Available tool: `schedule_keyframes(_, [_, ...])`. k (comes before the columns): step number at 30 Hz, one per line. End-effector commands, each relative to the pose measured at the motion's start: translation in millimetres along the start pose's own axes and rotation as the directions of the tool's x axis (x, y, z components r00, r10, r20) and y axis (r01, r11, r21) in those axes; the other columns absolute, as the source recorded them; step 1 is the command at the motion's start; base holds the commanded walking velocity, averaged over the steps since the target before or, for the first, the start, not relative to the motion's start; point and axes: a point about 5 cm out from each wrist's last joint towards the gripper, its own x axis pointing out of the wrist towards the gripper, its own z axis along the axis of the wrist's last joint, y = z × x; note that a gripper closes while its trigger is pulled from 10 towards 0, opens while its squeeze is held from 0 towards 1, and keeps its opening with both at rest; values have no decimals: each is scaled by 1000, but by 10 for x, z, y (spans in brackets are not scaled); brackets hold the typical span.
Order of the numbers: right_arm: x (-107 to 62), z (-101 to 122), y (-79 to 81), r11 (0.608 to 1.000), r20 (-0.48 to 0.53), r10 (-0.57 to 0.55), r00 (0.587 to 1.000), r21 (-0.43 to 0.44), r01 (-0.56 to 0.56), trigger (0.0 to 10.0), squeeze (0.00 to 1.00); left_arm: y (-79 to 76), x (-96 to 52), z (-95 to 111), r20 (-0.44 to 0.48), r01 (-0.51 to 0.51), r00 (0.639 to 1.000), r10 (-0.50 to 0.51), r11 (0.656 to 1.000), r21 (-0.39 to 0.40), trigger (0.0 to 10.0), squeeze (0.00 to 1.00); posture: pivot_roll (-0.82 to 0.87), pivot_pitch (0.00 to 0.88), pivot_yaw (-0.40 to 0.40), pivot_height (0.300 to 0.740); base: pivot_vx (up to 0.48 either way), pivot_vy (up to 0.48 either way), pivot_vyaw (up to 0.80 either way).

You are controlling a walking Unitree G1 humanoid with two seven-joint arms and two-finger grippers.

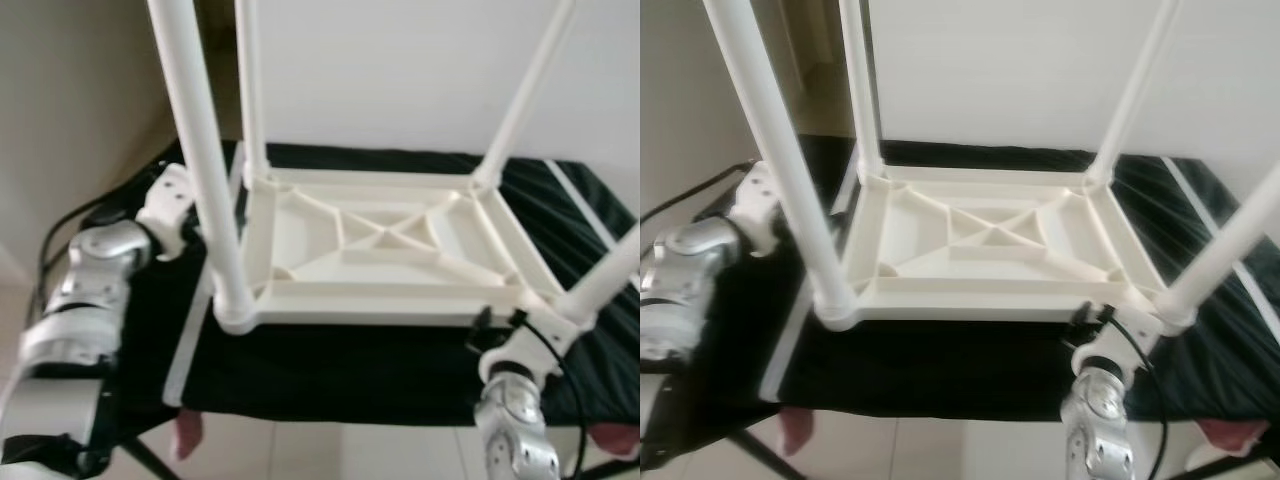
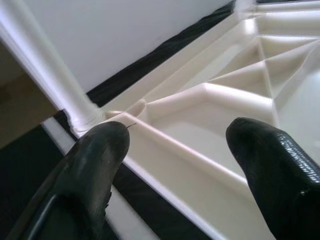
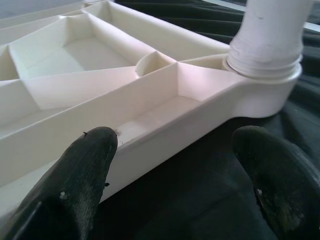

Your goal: Building children table

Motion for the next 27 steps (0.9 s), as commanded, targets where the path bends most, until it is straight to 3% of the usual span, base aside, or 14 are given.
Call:
schedule_keyframes(1, [-73,-250,-130,994,-129,-107,986,18,110,10000,0,-85,50,24,28,77,997,-77,997,-12,10000,0,8,0,-20,740,0,0,0])
schedule_keyframes(5, [-70,-253,-152,991,-135,-129,982,26,134,10000,0,-156,99,32,48,128,991,-126,991,-27,10000,0,6,0,-19,740,0,0,0])
schedule_keyframes(6, [-56,-260,-168,988,-144,-146,979,24,151,10000,0,-268,138,28,72,195,979,-192,980,-40,10000,0,6,0,-21,740,0,0,0])
schedule_keyframes(8, [-47,-265,-172,988,-149,-147,978,22,152,10000,0,-334,157,21,80,226,972,-222,973,-39,10000,0,7,0,-22,740,0,0,0])
schedule_keyframes(12, [-28,-257,-177,988,-149,-149,977,22,154,10000,0,-390,162,15,91,243,967,-238,969,-47,10000,0,8,0,-24,740,0,0,0])
schedule_keyframes(19, [131,4,-192,983,-22,-179,984,38,180,10000,0,-545,145,6,132,283,954,-271,955,-83,10000,0,25,0,-39,740,0,0,0])
schedule_keyframes(27, [193,170,-257,961,65,-267,961,85,262,10000,0,-584,117,-26,131,263,959,-249,960,-94,10000,0,37,0,-50,740,0,0,0])
